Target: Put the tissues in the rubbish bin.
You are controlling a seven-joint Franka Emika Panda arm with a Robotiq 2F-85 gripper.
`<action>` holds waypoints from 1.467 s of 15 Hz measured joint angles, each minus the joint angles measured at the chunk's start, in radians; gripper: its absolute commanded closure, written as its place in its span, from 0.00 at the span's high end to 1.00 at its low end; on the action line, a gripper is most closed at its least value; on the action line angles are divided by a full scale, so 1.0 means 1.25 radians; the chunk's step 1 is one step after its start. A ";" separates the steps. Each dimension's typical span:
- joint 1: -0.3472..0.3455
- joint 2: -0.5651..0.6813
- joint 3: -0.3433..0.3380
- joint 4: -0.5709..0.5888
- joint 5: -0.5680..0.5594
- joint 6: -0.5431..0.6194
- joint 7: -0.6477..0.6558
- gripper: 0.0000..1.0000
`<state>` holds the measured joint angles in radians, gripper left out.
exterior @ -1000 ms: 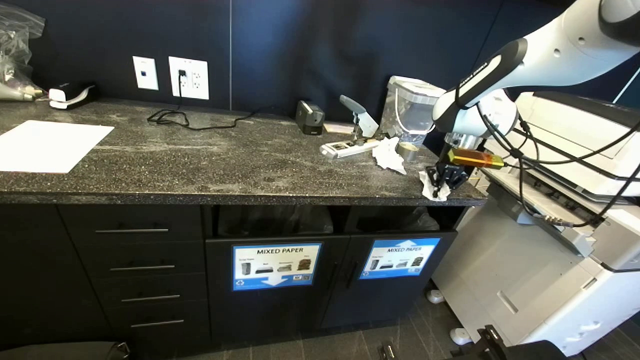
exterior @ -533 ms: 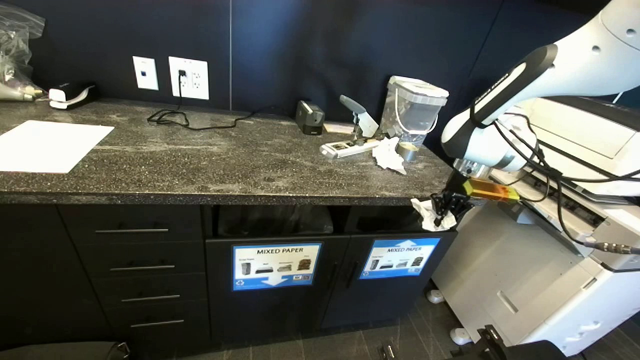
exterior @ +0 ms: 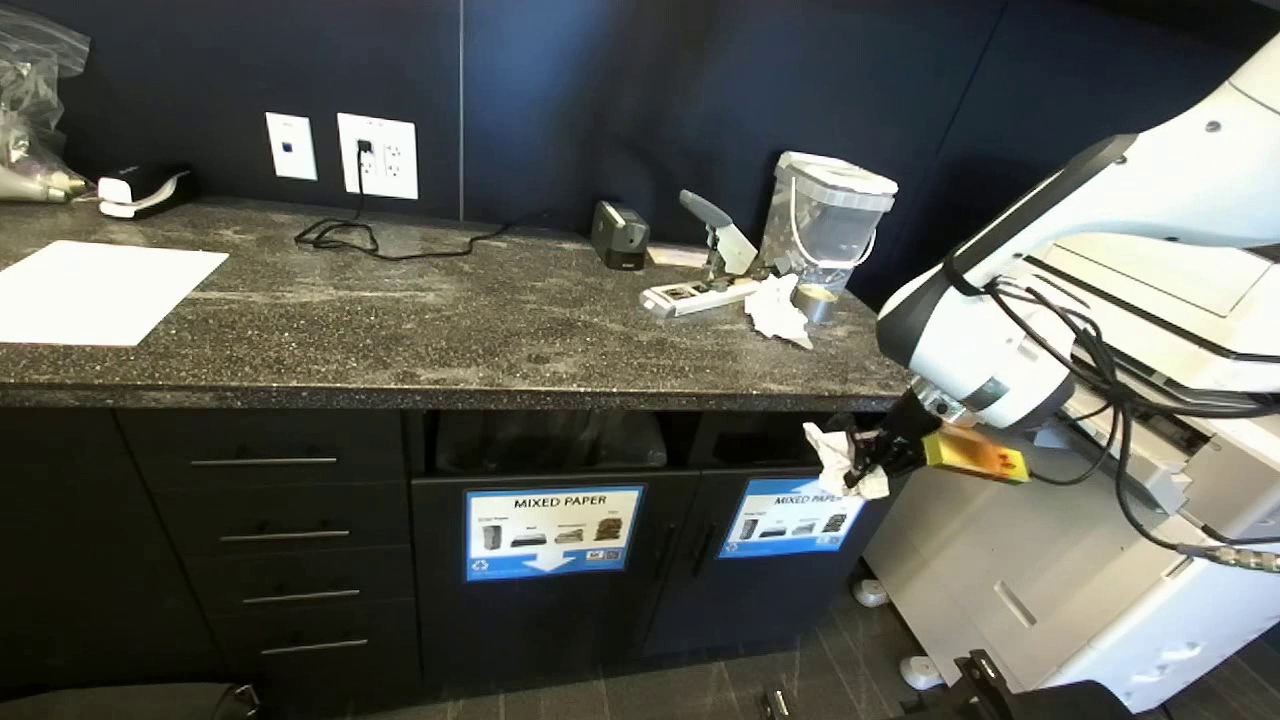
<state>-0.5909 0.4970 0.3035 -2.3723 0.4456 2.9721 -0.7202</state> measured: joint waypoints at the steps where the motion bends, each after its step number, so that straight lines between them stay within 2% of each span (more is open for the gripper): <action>1: -0.052 0.016 0.062 -0.001 0.058 0.038 -0.054 0.11; 4: -0.215 0.092 0.248 0.013 0.170 0.144 -0.193 0.11; 6: -0.312 0.162 0.344 0.019 0.168 0.209 -0.242 0.11; 7: -0.350 0.200 0.375 0.020 0.158 0.236 -0.264 0.11; 8: -0.380 0.239 0.389 0.020 0.101 0.259 -0.258 0.10; 10: -0.416 0.311 0.382 0.020 -0.035 0.289 -0.215 0.11; 12: -0.432 0.378 0.353 0.028 -0.175 0.311 -0.153 0.12; 15: -0.453 0.472 0.331 0.065 -0.359 0.354 -0.003 0.11; 18: -0.471 0.553 0.328 0.121 -0.505 0.403 0.149 0.11; 22: -0.470 0.630 0.323 0.191 -0.637 0.484 0.306 0.12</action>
<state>-1.1781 1.2845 0.7074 -2.1337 -0.3509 3.5769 -0.3373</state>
